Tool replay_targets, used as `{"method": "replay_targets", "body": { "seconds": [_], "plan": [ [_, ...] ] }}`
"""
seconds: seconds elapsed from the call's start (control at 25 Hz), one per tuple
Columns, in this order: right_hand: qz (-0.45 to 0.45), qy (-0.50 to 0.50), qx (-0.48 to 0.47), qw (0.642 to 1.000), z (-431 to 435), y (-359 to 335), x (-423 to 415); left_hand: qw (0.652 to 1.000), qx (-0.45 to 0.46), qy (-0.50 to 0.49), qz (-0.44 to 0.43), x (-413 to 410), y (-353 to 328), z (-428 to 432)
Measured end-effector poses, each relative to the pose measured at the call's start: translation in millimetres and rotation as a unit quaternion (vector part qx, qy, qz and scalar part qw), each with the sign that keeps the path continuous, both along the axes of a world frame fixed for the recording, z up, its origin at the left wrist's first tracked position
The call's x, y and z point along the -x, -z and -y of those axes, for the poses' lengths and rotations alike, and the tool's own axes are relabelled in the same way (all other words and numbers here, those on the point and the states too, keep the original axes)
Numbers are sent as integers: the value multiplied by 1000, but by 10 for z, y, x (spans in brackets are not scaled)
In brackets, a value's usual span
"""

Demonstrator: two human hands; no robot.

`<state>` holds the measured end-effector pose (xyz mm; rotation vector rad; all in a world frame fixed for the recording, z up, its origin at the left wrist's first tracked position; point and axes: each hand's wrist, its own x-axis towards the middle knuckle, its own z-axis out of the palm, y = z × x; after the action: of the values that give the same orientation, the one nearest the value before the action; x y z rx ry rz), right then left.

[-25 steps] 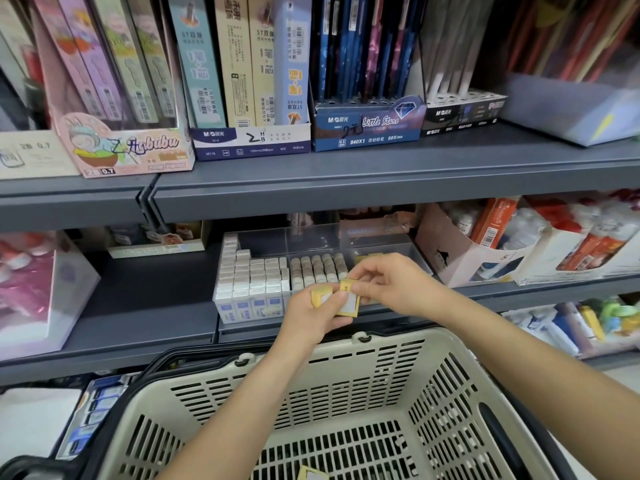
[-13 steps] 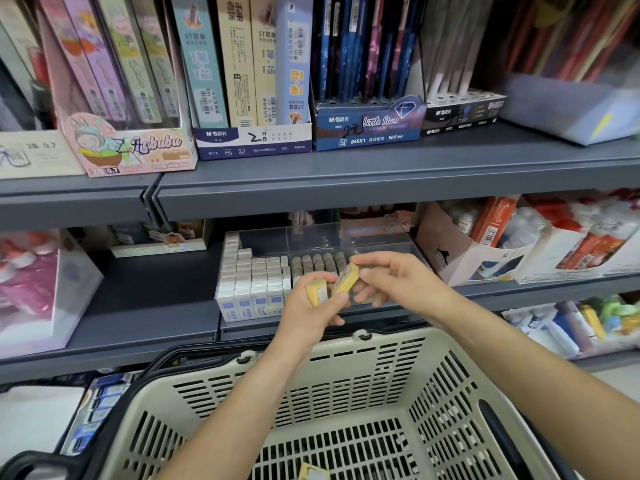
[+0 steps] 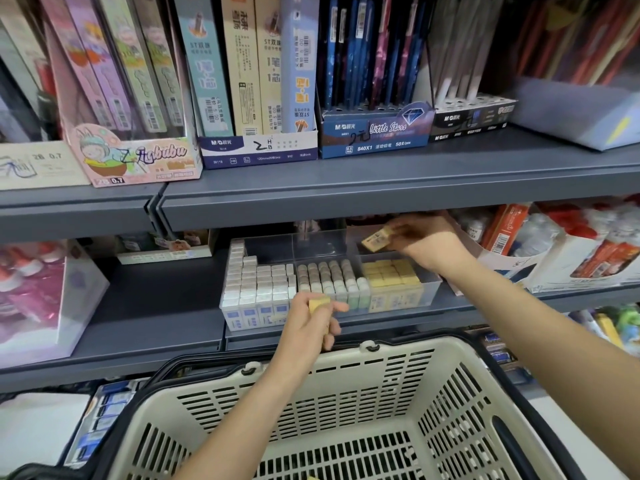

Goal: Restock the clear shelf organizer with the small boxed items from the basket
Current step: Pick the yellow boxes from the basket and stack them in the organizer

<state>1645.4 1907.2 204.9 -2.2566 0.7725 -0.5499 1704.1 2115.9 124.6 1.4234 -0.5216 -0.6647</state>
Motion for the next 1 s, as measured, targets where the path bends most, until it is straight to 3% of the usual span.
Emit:
{"method": "replay_targets", "body": {
  "seconds": [0.08, 0.16, 0.44, 0.56, 0.68, 0.76, 0.84, 1.0],
  "plan": [
    [-79, -10, 142, 987, 118, 20, -146, 999, 5, -1, 41, 1, 27, -16],
    [-148, -48, 188, 970, 184, 107, -265, 999, 21, -8, 50, -1, 39, -12],
    [-255, -178, 119, 943, 294, 316, -444, 999, 18, -26, 36, 47, 80, 20],
    [-246, -169, 124, 946, 223, 294, -383, 999, 18, -25, 32, 48, 94, 22],
    [-121, -108, 176, 971, -39, 204, -208, 999, 28, -24, 31, 52, 78, 23],
    [-50, -137, 134, 980, -347, 158, -24, 998, 35, -28, 39, 55, 61, 32],
    [-67, -179, 80, 978, -664, 146, 118, 997, 40, -22, 56, 67, 30, 35],
    [-94, -157, 22, 983, -811, 152, 178, 996, 42, -6, 73, 99, -13, -15]
  ]
}}
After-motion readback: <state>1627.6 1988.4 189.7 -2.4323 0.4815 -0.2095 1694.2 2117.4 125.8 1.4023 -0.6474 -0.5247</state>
